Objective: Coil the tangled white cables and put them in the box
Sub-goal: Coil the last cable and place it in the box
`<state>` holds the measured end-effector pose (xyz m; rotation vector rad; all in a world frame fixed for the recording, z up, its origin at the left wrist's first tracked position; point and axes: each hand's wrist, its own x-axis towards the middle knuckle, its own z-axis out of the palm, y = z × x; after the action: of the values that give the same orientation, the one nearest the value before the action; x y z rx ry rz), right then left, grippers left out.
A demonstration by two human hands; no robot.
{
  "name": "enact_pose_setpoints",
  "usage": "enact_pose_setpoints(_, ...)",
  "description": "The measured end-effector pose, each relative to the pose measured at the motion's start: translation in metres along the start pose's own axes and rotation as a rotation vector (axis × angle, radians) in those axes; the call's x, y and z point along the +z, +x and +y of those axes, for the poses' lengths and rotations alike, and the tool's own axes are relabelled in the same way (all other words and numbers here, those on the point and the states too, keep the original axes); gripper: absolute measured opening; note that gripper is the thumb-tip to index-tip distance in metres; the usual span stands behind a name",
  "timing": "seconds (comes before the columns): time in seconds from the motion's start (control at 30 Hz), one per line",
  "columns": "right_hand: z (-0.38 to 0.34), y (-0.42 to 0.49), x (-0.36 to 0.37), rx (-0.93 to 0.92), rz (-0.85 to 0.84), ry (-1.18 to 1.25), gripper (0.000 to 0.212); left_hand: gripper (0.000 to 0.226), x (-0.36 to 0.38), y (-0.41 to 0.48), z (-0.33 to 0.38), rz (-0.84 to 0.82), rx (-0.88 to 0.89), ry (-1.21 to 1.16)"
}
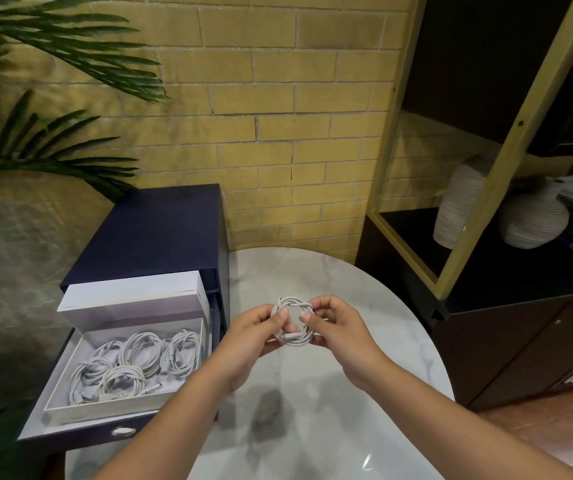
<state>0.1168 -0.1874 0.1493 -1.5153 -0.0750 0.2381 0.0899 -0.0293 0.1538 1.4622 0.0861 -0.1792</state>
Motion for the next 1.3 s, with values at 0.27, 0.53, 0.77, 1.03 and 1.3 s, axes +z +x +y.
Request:
enact_pose_setpoints(0.27,-0.008,-0.004,-0.006,0.094,-0.156,0.123,0.01,0.033,0.005,-0.002,0.003,0.069,0.059,0.176)
enact_pose_setpoints(0.53,-0.011,-0.011,-0.007,0.1,-0.471,-0.002,0.038,0.037,0.015,-0.008,-0.002,0.229,0.172,0.297)
enact_pose_setpoints(0.77,-0.019,-0.012,-0.01,0.084,-0.489,-0.095,0.044,0.04,0.01,-0.006,0.003,0.155,0.086,0.207)
enact_pose_setpoints(1.03,-0.015,-0.013,0.0,-0.03,-0.243,-0.153,0.019,0.045,0.001,-0.007,0.011,0.234,0.083,0.299)
enact_pose_setpoints(1.3,-0.009,-0.009,0.002,0.008,-0.11,-0.086,0.027,0.048,0.009,-0.006,0.007,0.352,0.091,0.249)
